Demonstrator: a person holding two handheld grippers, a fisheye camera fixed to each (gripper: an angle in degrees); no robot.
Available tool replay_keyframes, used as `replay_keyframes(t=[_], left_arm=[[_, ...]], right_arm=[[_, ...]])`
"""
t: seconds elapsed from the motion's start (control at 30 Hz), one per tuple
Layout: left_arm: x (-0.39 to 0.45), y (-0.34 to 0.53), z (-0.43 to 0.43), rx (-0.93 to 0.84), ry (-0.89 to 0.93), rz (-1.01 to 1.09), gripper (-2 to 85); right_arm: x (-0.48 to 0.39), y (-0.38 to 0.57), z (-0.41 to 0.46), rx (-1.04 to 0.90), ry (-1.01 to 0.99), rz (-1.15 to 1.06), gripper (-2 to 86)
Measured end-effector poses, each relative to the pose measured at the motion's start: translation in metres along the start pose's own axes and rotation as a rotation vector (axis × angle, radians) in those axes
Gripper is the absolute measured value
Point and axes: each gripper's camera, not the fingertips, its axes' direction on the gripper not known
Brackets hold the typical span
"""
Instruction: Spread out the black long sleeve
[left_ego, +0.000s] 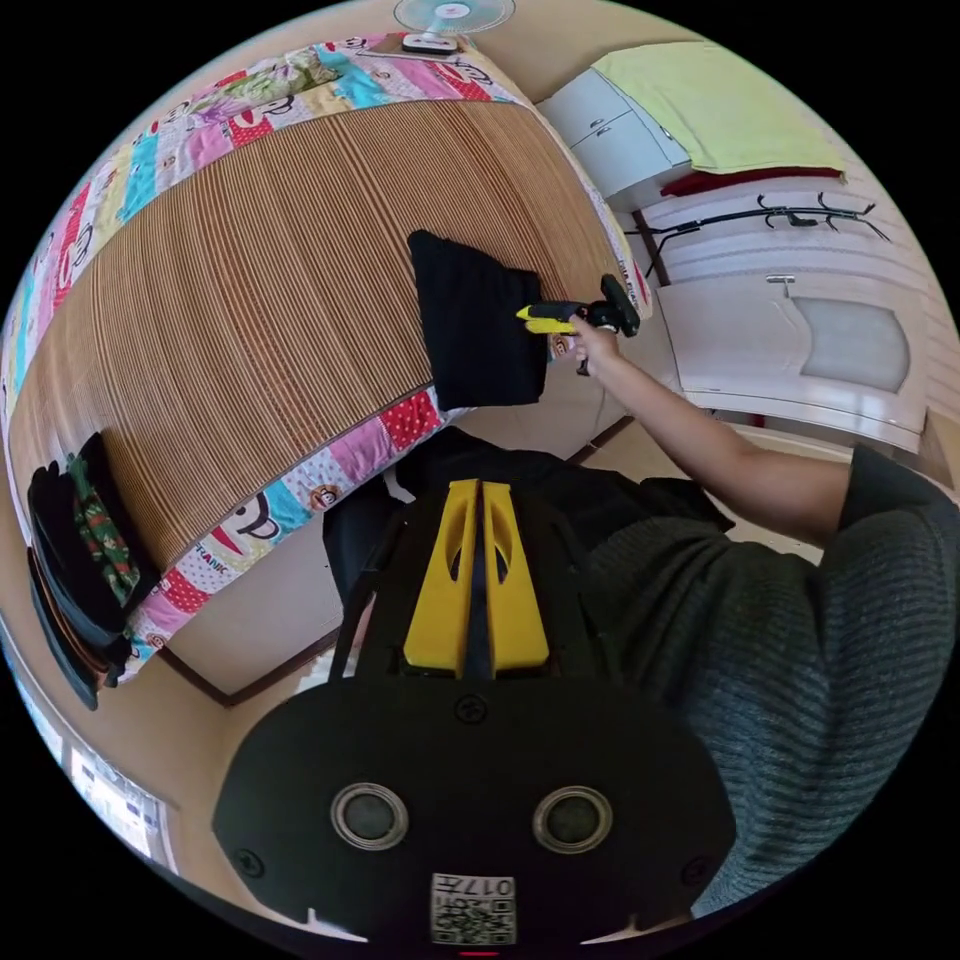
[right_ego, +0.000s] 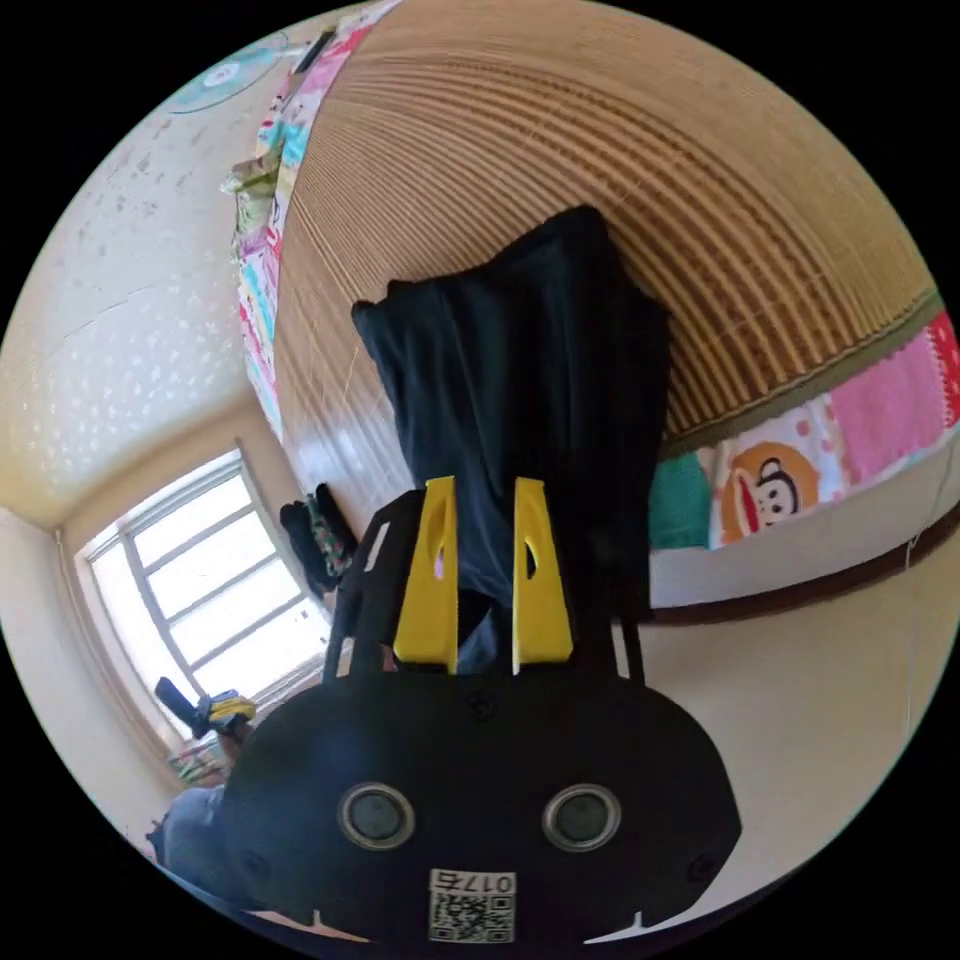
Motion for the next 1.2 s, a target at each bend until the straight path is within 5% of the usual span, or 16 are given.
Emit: replay_keyframes(t=[0.23, 0.5, 0.73, 0.93, 1.0, 1.07, 1.2], left_arm=[[-0.056, -0.020, -0.022, 0.120, 0.236, -0.032, 4.0], [-0.147, -0.085, -0.068, 0.246, 0.487, -0.061, 13.7], [-0.269, -0.169, -0.007, -0.004, 0.402, -0.201, 21.3], [-0.432, -0.117, 0.097, -0.335, 0.486, -0.534, 20.7], [-0.462, -0.084, 0.116, -0.371, 0.575, -0.535, 15.1], [-0.487, -0.044, 0.134, -0.317, 0.860, -0.463, 4.8], [-0.520, -0.003, 0.132, -0.036, 1.281, -0.307, 3.6]], right_arm=[[-0.106, 0.011, 0.011, -0.168, -0.534, -0.376, 3.1], [-0.244, 0.081, 0.055, -0.354, -0.264, -0.642, 1.9], [-0.334, 0.095, 0.151, -0.523, 0.157, -0.752, 1.4], [-0.351, 0.120, 0.242, -0.675, 0.367, -0.725, 1.3], [-0.349, 0.128, 0.247, -0.681, 0.425, -0.733, 1.2], [-0.345, 0.132, 0.237, -0.640, 0.426, -0.724, 1.1], [-0.341, 0.139, 0.193, -0.549, 0.245, -0.736, 1.0]])
